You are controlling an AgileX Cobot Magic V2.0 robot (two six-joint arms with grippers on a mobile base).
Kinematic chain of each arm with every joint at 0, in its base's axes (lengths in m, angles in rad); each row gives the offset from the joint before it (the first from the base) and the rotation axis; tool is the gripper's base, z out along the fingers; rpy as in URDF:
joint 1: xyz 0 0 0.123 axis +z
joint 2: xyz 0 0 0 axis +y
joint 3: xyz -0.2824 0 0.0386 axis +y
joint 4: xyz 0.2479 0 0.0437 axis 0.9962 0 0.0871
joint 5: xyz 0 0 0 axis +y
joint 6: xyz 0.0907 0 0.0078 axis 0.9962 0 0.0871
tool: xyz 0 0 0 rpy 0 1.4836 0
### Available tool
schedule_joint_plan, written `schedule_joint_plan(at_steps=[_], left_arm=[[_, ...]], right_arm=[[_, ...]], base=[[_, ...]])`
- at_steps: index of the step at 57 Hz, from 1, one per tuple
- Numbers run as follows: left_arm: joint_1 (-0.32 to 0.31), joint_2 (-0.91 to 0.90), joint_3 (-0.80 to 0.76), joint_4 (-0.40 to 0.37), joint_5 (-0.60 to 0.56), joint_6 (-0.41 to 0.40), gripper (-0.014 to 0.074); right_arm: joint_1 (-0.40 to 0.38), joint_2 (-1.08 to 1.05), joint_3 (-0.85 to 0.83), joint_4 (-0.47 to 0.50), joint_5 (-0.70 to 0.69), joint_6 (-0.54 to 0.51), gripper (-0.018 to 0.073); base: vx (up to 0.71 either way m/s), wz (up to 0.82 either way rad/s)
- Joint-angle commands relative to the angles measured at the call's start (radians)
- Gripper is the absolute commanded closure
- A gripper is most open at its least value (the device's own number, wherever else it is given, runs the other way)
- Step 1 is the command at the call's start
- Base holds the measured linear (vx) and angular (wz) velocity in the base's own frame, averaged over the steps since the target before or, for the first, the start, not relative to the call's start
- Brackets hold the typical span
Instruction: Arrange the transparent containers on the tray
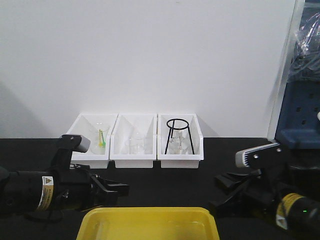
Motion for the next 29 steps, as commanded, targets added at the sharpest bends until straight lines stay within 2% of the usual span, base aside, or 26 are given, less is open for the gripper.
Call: schedule_joint_plan(at_steps=[1,8,17,22,29], left_arm=[[0.002,-0.053,-0.022,0.076,-0.048,0.007,0.0598],[0.002,-0.103,-0.019,0.076,-0.114,0.006,0.0596],[0.002,-0.224,-0.019,0.076,-0.224,-0.067,0.0596],[0.002,-0.287,-0.019,0.076,-0.254,-0.099,0.0596],[0.001,-0.339,-0.019,0.076,-0.219,-0.116,0.0596]], right_arm=[[-0.002,-0.155,-0.027,-0.024,0.086,-0.012,0.0573],[-0.002,-0.338,-0.027,0.007,0.207,-0.011,0.0572],[-0.002,-0.558,-0.024,0.079,0.356,-0.016,0.0572],[-0.002,-0.638,-0.024,0.083,0.383,-0.024,0.0572],[-0.003,-0.695,-0.024,0.082,0.377,-0.023,0.0572]], base=[[0.0,0.0],[0.0,0.0],[0.0,0.0],[0.0,0.0],[0.0,0.0]])
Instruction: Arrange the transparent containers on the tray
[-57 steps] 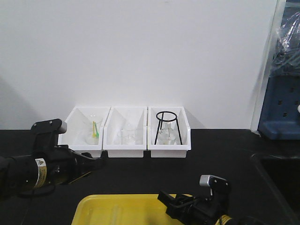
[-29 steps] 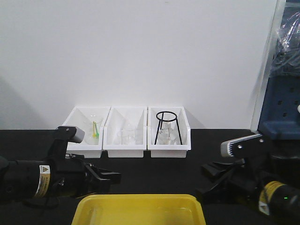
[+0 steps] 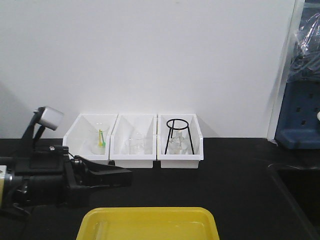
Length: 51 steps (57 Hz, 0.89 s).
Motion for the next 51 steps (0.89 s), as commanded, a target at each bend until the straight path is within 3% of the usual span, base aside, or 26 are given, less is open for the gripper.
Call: schedule_joint_plan(at_steps=[1,40,51], left_arm=[[0.001,-0.057,-0.027,0.076,0.033,-0.018,0.0596],[0.001,-0.067,-0.027,0.074,0.023,-0.018,0.0596],[0.001,-0.065,-0.027,-0.05,0.03,-0.028,0.0596]], right_arm=[[-0.003,-0.029,-0.026,-0.008,-0.068,-0.011,0.0571],[-0.003,-0.048,-0.026,-0.008,-0.061,-0.011,0.0571],[-0.003,-0.048,-0.026,-0.008,-0.061,-0.011,0.0571]], base=[[0.0,0.0],[0.0,0.0],[0.0,0.0]])
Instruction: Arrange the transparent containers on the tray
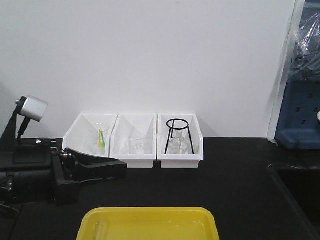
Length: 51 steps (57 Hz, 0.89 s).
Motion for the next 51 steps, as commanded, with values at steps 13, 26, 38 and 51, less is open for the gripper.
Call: schedule_joint_plan(at_steps=[13,26,38,51], left_arm=[[-0.006,-0.028,0.022,-0.675,0.04,0.792,0.0596],[-0.084,-0.074,0.121,-1.801,0.503,1.712,0.0596],[-0.103,-0.155,0.176,-2.37,0.73,2.561,0.0596],[-0.102,-0.512,0.431,-2.089,0.707,2.361,0.0596]], right_arm=[[-0.003,0.0,-0.027,-0.014,-0.073,-0.011,0.0571],[-0.003,0.0,-0.027,-0.014,-0.073,-0.011,0.0571],[-0.003,-0.001,-0.027,-0.014,-0.073,-0.011,0.0571],[-0.003,-0.001,-0.027,-0.014,-0.073,-0.011,0.0571]], base=[[0.0,0.0],[0.0,0.0],[0.0,0.0],[0.0,0.0]])
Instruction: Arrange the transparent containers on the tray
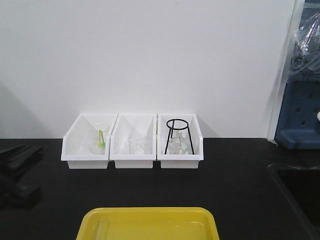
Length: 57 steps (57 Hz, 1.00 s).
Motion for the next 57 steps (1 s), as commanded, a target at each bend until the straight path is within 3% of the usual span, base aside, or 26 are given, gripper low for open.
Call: schedule_joint_plan(at_steps=[1,4,8,26,30,38,57], left_arm=[[0.006,-0.175,0.082,0.158,-0.08,-0.121,0.0596],[0.021,-0.273,0.165,0.261,-0.087,-0.186,0.0596],[0.049,-0.391,0.293,0.33,-0.095,-0.239,0.0596],[0.259,-0.753,0.712,0.347,-0.137,-0.256,0.0596],[0.288,-0.804,0.715,0.37,-0.022,-0.255,0.0596],[0.318,-0.896,0.715,0.435,0.067,-0.255,0.0596],[0.319,-0.889,0.715,0.432,0.072,-0.253,0.0596]], right_arm=[[-0.003,-0.001,-0.027,-0.015,-0.074,-0.011,0.0571],[-0.003,0.0,-0.027,-0.015,-0.074,-0.011,0.0571],[-0.003,0.0,-0.027,-0.015,-0.074,-0.011,0.0571],[-0.003,0.0,-0.027,-0.015,-0.074,-0.011,0.0571],[-0.003,0.0,-0.027,-0.015,-0.074,-0.011,0.0571],[-0.003,0.0,-0.027,-0.015,-0.074,-0.011,0.0571],[-0.003,-0.001,-0.027,-0.015,-0.071,-0.011,0.0571]], base=[[0.0,0.0],[0.0,0.0],[0.0,0.0],[0.0,0.0],[0.0,0.0],[0.0,0.0],[0.0,0.0]])
